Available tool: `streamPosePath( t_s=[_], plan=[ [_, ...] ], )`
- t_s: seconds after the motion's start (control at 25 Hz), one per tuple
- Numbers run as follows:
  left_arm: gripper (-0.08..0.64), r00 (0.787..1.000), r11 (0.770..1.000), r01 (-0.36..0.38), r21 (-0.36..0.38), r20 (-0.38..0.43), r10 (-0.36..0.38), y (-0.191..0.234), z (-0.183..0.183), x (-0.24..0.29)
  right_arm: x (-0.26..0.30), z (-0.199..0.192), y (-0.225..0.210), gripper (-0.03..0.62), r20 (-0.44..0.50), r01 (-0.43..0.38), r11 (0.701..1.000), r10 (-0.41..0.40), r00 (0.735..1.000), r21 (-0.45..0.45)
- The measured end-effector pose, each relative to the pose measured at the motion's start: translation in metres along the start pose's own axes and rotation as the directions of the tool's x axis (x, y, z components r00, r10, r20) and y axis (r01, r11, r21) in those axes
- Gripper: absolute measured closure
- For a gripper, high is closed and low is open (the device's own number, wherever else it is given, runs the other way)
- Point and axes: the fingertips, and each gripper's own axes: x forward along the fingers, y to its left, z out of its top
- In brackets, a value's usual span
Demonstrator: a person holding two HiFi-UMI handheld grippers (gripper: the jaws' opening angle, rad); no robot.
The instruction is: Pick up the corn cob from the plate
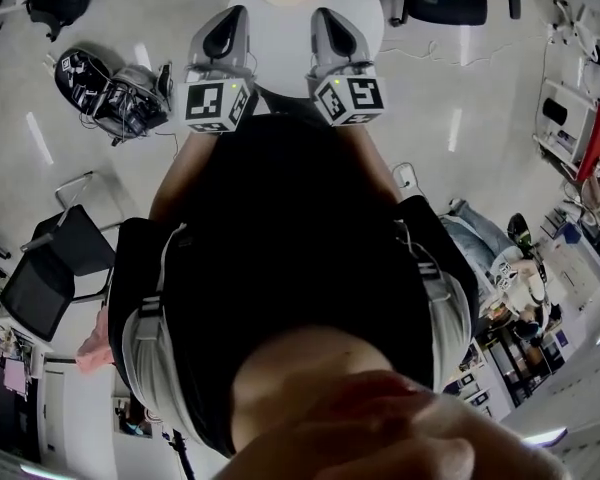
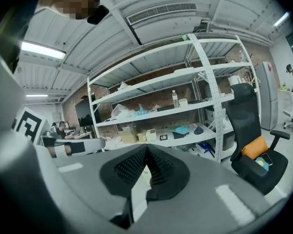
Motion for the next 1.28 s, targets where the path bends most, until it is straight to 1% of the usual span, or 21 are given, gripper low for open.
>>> streamPosePath(
  t_s=[0.4, 0.64, 1.08, 1.28],
  plan=[
    [0.554, 0.999, 1.000, -0.016, 0.001, -0.036, 0.016, 0.000, -0.011, 0.036, 0.023, -0.010, -0.029, 0.583, -0.039, -0.010, 1.000, 0.011, 0.999, 0.026],
    [0.554, 0.998, 1.000, -0.021, 0.001, -0.055, 0.021, 0.002, -0.016, 0.052, 0.034, -0.022, -0.046, 0.583, -0.081, -0.006, 0.999, 0.009, 0.997, 0.033],
    [0.554, 0.996, 0.999, -0.045, -0.024, -0.078, 0.043, 0.014, -0.029, 0.071, 0.062, -0.056, -0.059, 0.583, -0.169, -0.025, 0.999, 0.029, 0.985, 0.026],
    [0.554, 0.996, 0.999, -0.044, -0.020, -0.083, 0.042, 0.019, -0.033, 0.083, 0.073, -0.066, -0.064, 0.583, -0.197, -0.031, 0.999, 0.034, 0.980, 0.022]
  ],
)
